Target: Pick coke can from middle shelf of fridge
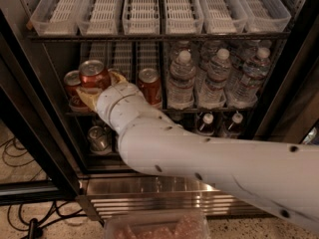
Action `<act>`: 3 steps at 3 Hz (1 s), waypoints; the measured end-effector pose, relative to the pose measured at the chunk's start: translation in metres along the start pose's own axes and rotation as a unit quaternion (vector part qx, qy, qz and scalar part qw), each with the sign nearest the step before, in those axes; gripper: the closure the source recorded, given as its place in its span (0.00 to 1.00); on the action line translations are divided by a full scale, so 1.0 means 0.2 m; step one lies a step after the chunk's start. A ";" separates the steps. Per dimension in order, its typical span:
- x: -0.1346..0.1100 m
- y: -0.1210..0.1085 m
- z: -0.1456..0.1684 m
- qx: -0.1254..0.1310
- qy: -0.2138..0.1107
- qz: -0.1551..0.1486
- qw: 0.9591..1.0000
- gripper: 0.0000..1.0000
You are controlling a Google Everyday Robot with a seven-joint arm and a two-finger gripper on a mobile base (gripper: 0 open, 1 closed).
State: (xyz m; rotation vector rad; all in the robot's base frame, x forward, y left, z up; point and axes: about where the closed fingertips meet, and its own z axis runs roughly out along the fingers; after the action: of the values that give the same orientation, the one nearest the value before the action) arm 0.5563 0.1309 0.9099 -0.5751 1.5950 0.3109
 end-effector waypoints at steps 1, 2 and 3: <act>-0.02 -0.15 -0.07 -0.022 0.013 0.021 0.999 1.00; 0.01 -0.14 -0.11 -0.041 0.030 0.025 0.998 1.00; 0.01 -0.14 -0.10 -0.046 0.031 0.026 0.998 1.00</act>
Offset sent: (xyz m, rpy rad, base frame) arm 0.0040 -0.0306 0.0086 0.0167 0.0414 0.0254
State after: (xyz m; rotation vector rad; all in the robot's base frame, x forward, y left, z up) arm 0.5546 0.0976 0.9139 -0.6199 1.6646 0.4095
